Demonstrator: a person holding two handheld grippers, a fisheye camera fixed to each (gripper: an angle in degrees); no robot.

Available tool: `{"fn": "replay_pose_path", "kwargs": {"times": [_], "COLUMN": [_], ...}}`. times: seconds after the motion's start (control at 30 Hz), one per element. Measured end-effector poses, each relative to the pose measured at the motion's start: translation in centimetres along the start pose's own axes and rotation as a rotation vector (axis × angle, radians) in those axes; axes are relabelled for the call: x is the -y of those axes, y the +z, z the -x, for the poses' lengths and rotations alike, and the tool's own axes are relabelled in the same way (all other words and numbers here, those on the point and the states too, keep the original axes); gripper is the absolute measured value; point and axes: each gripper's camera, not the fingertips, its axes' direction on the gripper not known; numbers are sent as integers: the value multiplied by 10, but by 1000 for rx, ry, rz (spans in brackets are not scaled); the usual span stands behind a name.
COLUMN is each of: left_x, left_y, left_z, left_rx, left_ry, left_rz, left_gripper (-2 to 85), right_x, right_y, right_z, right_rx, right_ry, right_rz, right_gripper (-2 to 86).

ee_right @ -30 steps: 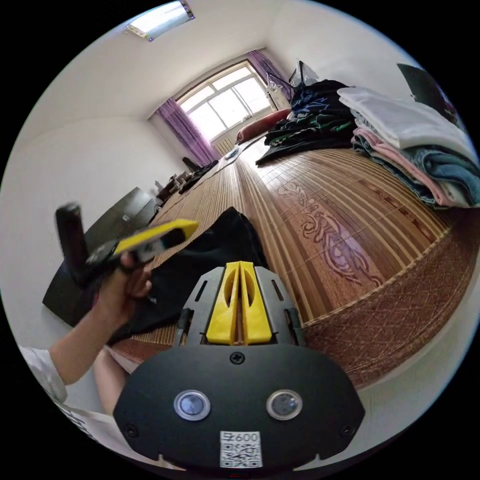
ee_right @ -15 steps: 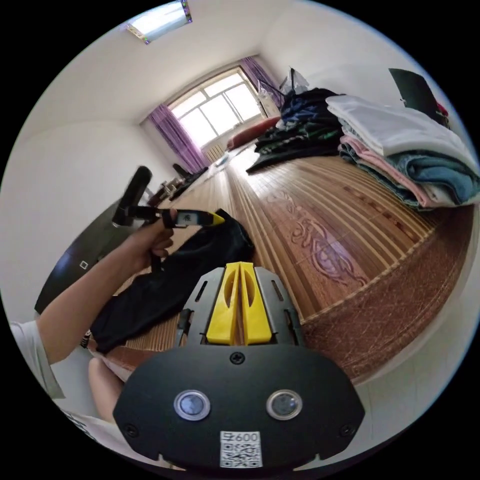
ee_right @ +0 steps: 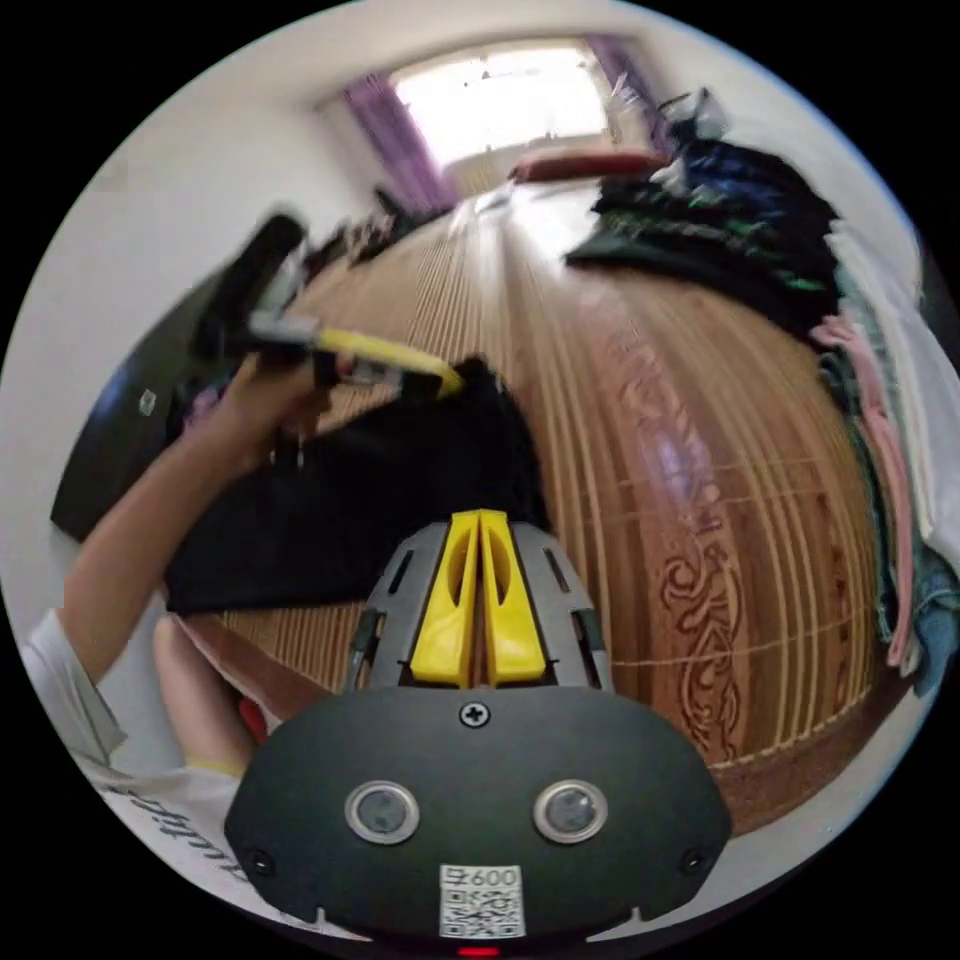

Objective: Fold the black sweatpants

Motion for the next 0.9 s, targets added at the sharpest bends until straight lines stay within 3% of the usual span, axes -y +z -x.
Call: {"fn": "replay_pose_path", "kwargs": {"times": [0.27, 0.33, 0.43, 0.5, 0.8, 0.9], "left_x": [86, 93, 107, 126, 226, 210], "left_y": [-109, -141, -196, -211, -260, -371], "left_z": [-20, -23, -10, -16, -117, -162], "left_rx": [-112, -57, -238, -337, -237, -240], "left_ry": [2, -46, -136, -130, -212, -248], "left_rz": [-2, -56, -166, -142, -64, -344], "left_gripper": [26, 42, 55, 48, 6, 7], "right_x": [0, 1, 1, 1, 0, -4], "right_y": [33, 37, 43, 49, 77, 84], "right_z": [-8, -23, -52, -64, -93, -113], "right_rx": [-74, -27, 71, 98, 49, 83], "right_ry": [-27, 4, 58, 72, 59, 71], "right_rz": [4, -2, -11, -14, -18, -27], "right_gripper": [-9, -9, -9, -9, -9, -8]}}
